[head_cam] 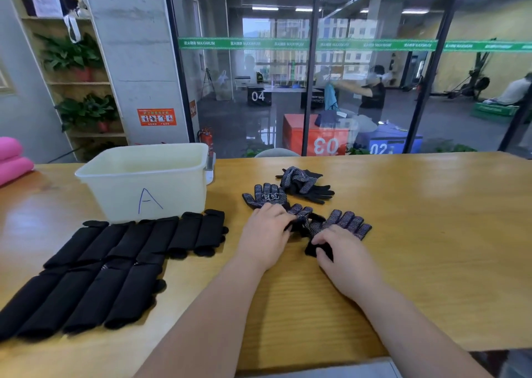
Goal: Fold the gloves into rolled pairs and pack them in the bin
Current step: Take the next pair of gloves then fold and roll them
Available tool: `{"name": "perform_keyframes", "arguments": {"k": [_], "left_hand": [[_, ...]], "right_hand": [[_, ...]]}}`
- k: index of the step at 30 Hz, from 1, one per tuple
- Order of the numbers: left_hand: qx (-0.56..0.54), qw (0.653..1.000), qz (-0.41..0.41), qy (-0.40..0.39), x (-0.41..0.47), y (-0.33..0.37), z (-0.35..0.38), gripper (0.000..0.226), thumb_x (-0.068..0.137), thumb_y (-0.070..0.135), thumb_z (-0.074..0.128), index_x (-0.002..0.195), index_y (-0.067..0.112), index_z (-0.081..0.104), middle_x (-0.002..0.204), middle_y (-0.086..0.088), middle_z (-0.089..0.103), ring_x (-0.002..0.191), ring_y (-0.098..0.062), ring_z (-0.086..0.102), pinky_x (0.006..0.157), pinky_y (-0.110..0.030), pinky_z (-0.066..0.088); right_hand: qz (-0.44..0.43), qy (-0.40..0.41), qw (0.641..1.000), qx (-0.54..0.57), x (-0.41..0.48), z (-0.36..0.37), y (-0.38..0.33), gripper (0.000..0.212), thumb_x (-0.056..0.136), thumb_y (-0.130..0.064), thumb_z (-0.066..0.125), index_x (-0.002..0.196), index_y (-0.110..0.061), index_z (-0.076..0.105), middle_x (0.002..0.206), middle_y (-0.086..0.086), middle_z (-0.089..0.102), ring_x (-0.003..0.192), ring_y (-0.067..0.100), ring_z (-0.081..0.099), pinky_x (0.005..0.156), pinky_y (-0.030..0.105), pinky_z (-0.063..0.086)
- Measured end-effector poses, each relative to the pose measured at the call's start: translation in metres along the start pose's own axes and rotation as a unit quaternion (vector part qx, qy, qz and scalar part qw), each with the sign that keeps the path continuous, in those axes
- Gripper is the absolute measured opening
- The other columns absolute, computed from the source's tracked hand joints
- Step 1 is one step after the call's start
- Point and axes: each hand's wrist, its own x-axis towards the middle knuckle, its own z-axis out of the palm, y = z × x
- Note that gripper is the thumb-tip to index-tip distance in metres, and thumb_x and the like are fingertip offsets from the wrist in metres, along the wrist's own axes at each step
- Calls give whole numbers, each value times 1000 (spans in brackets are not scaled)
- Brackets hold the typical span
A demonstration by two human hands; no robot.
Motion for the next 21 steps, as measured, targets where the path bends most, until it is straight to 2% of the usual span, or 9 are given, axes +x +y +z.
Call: {"name": "perform_keyframes", "arguments": {"k": [3,6,9,11,14,16,17,19,21], "left_hand": [[-11,999,-35,18,-2,4,-10,25,101,26,63,126,29,68,112,11,64,109,-15,53,94,-35,46],[-75,993,-84,35,2,6,-34,14,103,31,62,116,32,67,103,17,60,101,-9,51,88,-31,47],[-150,985,-82,31,13,6,-74,8,103,33,64,106,29,70,96,18,59,96,-8,54,83,-17,43],[-209,973,-95,-2,24,8,-106,8,102,32,67,104,27,72,96,15,68,92,-3,62,81,-13,46],[-251,962,-85,-66,38,3,-148,7,100,25,73,102,22,79,92,11,77,86,-4,71,81,-21,58],[-237,961,-86,-116,44,-2,-167,10,101,27,72,103,23,82,93,13,78,88,-3,72,85,-22,59],[-219,962,-88,-136,46,-6,-172,11,101,28,72,102,24,82,93,14,78,89,-2,72,88,-24,59],[-163,970,-88,-156,48,-12,-177,13,101,31,71,102,25,82,94,13,78,91,-3,71,96,-31,58],[-117,978,-98,-142,49,-14,-175,13,101,32,71,106,26,81,98,14,76,95,-5,69,100,-37,57]], "right_hand": [[-7,9,1000,2,-6,-4,-6,15,100,-26,61,110,-33,70,102,-22,60,104,4,55,94,28,48],[-3,23,1000,4,-6,-12,-10,17,102,-28,58,110,-33,73,106,-21,67,105,6,58,92,30,49],[0,16,1000,13,-7,-14,-13,18,103,-29,57,110,-35,73,106,-20,69,98,3,59,85,26,49],[5,6,1000,26,-9,-13,-12,17,102,-31,59,107,-39,73,103,-22,69,94,0,59,81,24,51],[19,9,997,69,-11,-12,-10,16,100,-32,61,100,-42,74,89,-26,70,81,-3,62,68,21,49],[27,7,996,82,-12,-13,-12,17,101,-32,61,96,-42,73,74,-24,67,74,-4,62,56,15,39],[30,6,996,80,-13,-13,-12,17,101,-32,61,96,-42,73,70,-22,66,73,-4,61,53,16,38],[36,5,996,87,-11,-12,-11,17,101,-33,62,95,-45,72,67,-20,67,67,-1,62,53,17,43],[50,3,993,106,-9,-9,-7,17,100,-35,61,93,-47,71,68,-19,69,63,2,64,62,31,56]]}}
